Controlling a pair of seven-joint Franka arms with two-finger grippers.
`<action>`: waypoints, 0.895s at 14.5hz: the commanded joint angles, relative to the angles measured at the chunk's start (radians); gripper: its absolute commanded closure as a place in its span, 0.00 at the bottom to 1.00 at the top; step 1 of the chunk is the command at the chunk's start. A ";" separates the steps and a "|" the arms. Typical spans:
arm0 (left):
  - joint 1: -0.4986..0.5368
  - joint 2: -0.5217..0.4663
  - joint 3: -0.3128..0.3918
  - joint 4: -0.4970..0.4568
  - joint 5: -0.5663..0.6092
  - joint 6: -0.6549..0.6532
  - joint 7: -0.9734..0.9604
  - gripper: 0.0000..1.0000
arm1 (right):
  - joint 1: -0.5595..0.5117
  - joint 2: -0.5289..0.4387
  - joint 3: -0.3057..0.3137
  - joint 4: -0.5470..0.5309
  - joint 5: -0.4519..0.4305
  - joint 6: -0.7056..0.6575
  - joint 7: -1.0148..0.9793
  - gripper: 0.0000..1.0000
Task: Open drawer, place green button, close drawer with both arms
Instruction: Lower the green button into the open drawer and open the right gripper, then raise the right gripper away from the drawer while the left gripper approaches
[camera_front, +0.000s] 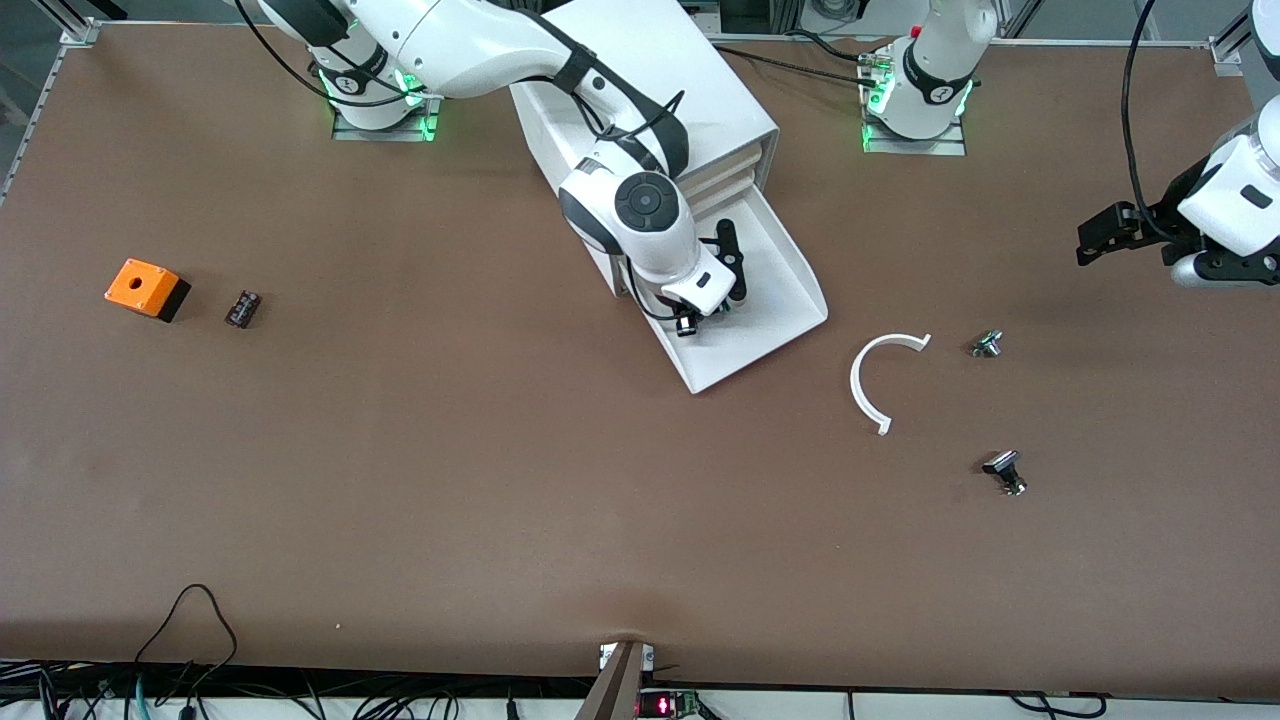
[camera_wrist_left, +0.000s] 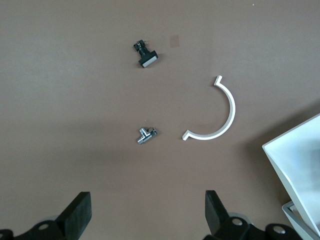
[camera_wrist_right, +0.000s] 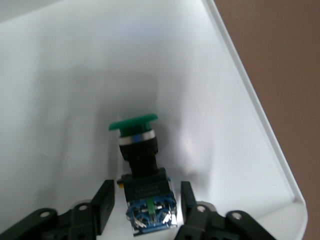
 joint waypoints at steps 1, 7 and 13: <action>0.004 0.065 -0.001 0.090 0.011 -0.026 -0.003 0.00 | 0.021 -0.014 -0.012 0.034 -0.010 -0.013 0.086 0.00; 0.005 0.068 0.000 0.095 0.011 -0.029 -0.006 0.00 | -0.031 -0.123 -0.010 0.089 -0.012 -0.031 0.257 0.00; 0.016 0.093 0.006 0.107 0.002 -0.029 -0.006 0.00 | -0.196 -0.213 -0.013 0.089 0.017 -0.122 0.360 0.00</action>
